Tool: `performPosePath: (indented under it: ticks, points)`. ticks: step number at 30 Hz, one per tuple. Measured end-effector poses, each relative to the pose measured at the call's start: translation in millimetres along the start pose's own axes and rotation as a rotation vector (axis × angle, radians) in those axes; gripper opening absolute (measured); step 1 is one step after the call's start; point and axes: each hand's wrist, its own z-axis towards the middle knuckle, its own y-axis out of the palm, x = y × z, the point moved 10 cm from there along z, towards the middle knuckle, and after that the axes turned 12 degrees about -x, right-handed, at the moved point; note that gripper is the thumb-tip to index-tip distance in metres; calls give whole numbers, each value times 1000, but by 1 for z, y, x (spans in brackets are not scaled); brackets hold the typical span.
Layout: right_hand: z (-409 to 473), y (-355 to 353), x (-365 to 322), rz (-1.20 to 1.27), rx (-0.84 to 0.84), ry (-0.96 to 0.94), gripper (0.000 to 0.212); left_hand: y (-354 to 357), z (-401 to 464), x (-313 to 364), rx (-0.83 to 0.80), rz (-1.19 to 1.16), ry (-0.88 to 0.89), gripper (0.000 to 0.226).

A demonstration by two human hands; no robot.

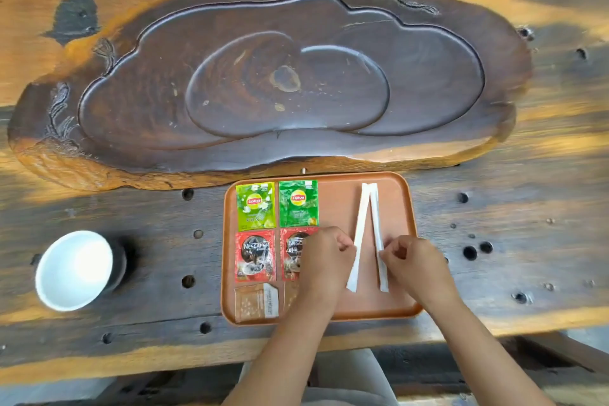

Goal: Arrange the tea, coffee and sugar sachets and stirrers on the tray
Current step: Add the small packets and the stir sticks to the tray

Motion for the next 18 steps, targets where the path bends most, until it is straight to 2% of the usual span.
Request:
performPosePath:
  ticks: [2, 4, 6, 7, 8, 10, 12, 16, 18]
  points:
    - [1, 1, 1, -59, -16, -1, 32, 2, 1, 2, -15, 96, 6, 11]
    - [-4, -4, -2, -155, 38, -26, 25, -2, -4, 21, 30, 376, 105, 10]
    - [-19, -24, -17, -277, 249, -169, 9, -3, -15, 46, 141, 659, 324, 14]
    - [-27, -30, -26, -349, 340, -272, 8, 0, -20, 54, 155, 731, 424, 21]
    - [-31, -29, -33, -420, 382, -371, 19, 6, -23, 57, 126, 774, 497, 35]
    - [-29, -14, -38, -552, 302, -544, 42, 21, -22, 49, 5, 885, 562, 68]
    - [-24, 1, -35, -671, 198, -630, 53, 31, -19, 38, -99, 1035, 554, 88]
    - [-10, 19, -24, -844, 48, -666, 59, 44, -14, 26, -238, 1108, 532, 91]
    - [-6, 19, -23, -863, 30, -665, 60, 46, -11, 25, -229, 1123, 537, 89]
